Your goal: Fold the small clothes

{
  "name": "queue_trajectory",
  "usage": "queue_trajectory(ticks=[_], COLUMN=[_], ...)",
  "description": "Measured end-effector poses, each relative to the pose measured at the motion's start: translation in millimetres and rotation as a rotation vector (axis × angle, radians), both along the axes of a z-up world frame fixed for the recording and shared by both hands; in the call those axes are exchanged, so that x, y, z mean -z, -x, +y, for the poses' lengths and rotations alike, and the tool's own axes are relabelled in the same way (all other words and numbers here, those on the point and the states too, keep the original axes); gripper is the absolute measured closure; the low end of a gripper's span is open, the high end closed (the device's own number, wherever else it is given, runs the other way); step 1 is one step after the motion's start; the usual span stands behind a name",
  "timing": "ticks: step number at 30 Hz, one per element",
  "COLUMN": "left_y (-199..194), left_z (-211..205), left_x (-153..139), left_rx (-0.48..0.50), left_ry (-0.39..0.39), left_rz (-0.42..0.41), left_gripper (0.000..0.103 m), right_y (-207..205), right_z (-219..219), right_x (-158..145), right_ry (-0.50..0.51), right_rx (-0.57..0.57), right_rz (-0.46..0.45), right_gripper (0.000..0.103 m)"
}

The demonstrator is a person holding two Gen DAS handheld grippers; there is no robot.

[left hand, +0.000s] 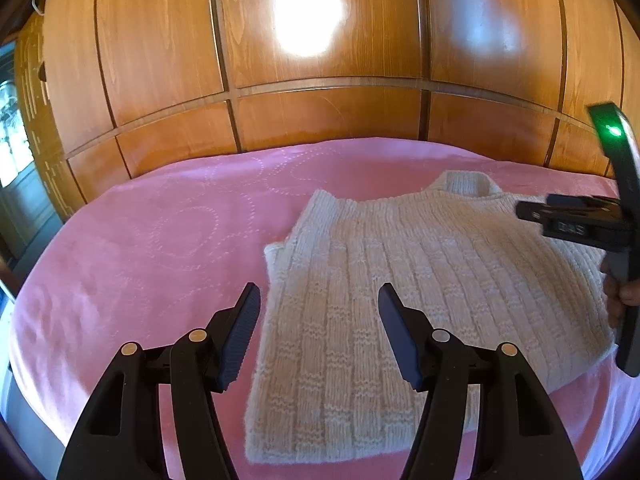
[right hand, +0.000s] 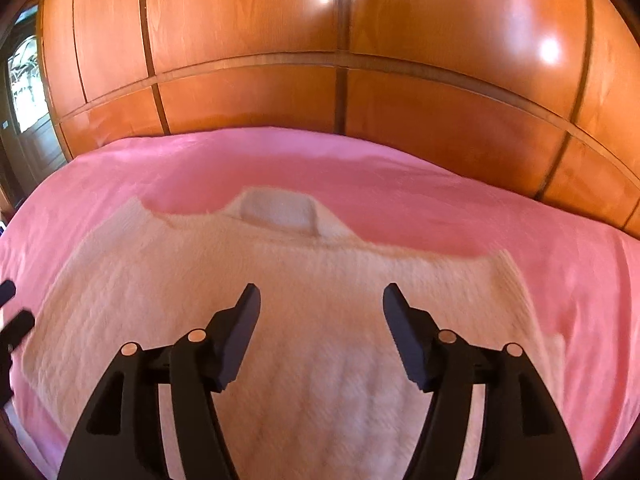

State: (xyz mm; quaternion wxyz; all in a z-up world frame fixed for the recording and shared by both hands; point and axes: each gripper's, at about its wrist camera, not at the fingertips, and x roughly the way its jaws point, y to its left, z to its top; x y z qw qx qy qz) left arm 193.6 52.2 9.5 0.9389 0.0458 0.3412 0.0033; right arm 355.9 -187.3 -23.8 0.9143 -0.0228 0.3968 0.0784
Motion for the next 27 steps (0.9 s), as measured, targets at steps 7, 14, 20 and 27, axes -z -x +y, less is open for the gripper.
queue_trajectory(ticks=[7,14,20,27], left_y=[5.3,11.7,15.3,17.0], left_z=[2.1,-0.1,1.8,0.1], left_x=[-0.7,-3.0,-1.5,1.7], left_rx=[-0.008,-0.008,-0.015,-0.024], left_ry=[0.017,0.002,0.008,-0.011], left_rz=[0.007,-0.001,0.012,0.026], left_gripper=[0.043,0.043,0.043,0.032], right_y=[33.1,55.9,83.5,109.4], right_z=[-52.6,-117.6,-170.2,-183.9], right_x=[4.0,18.3,22.6,27.5], right_ry=[0.008,0.018,-0.089,-0.215], right_rx=[0.089,0.234,0.361,0.359], right_rz=[0.036,0.072,0.094,0.116], right_gripper=[0.031,0.027,0.025,0.024])
